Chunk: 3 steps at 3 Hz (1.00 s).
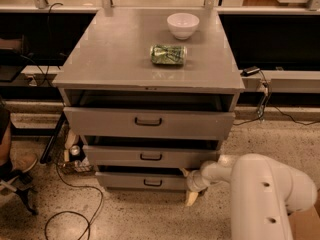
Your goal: Open bottom drawer
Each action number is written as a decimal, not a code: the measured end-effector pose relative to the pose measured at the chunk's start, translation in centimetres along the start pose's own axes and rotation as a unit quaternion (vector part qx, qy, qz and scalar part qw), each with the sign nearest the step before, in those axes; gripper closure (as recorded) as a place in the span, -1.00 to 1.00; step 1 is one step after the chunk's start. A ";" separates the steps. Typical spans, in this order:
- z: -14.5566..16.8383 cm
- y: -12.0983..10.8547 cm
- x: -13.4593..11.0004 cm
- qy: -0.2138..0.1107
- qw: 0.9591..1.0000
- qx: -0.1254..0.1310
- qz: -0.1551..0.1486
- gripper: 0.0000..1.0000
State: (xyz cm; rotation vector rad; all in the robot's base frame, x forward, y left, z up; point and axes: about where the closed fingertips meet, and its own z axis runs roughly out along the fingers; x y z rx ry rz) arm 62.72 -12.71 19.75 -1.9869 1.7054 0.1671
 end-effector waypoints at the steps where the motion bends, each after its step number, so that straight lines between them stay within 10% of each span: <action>1: 1.6 -1.3 1.4 0.004 1.000 -0.009 0.015 -1.00; 3: 2.2 0.0 2.8 0.006 0.999 -0.008 0.039 -0.15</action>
Offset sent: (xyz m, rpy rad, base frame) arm 0.0443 -0.0186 -0.0451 -0.0107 0.0750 -0.0812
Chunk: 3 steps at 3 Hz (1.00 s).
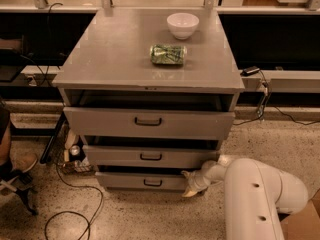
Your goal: Open bottom drawer
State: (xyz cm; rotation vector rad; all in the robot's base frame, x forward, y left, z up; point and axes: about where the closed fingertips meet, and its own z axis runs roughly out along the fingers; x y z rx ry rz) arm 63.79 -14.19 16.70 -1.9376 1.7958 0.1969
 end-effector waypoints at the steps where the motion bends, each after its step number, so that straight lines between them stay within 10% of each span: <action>1: 0.2 1.7 0.8 -0.004 1.000 -0.006 0.015 0.31; 3: -0.2 1.6 0.6 -0.004 1.000 -0.006 0.015 1.00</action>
Offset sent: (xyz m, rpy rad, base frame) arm -0.0632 -0.0181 -0.0092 0.0313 0.0444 -0.0318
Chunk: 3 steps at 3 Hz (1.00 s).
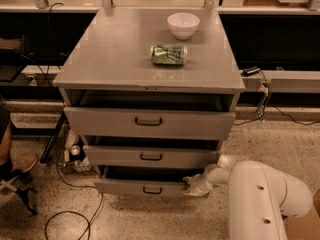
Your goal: Open bottom drawer
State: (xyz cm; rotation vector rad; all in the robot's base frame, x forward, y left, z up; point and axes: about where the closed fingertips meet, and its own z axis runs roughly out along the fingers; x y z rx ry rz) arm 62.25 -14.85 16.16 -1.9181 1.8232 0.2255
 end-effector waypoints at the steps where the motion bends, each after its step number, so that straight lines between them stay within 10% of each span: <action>1: -0.4 1.7 -0.2 -0.008 1.000 0.000 0.002 1.00; 3: -0.2 1.8 -0.3 -0.010 1.000 -0.004 0.000 1.00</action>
Offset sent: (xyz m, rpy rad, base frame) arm -0.1727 -0.0205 0.0248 0.1625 -0.0238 -0.0334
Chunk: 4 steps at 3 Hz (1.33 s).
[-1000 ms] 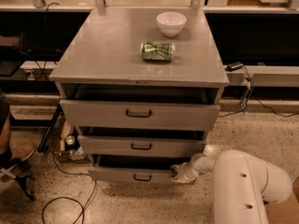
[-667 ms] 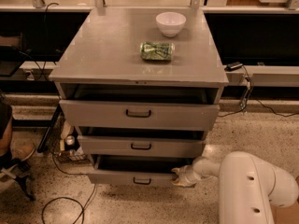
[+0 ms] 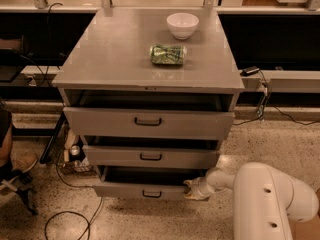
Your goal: Open bottom drawer
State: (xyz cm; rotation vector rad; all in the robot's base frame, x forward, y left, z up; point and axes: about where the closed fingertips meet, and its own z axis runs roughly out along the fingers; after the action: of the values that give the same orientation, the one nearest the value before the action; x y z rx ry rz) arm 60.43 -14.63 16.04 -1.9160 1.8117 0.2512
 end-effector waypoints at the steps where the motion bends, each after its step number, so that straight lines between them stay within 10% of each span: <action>1: 0.2 2.2 0.2 -0.004 1.000 -0.005 0.015 1.00; 4: -0.6 3.5 -0.3 -0.010 1.000 -0.008 0.026 1.00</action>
Offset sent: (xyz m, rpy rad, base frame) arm -0.1750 0.0000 -0.0775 0.1721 0.1733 -0.1817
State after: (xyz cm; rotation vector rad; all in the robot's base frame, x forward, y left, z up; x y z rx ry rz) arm 56.84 -14.67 15.94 -1.8731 1.8531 0.3011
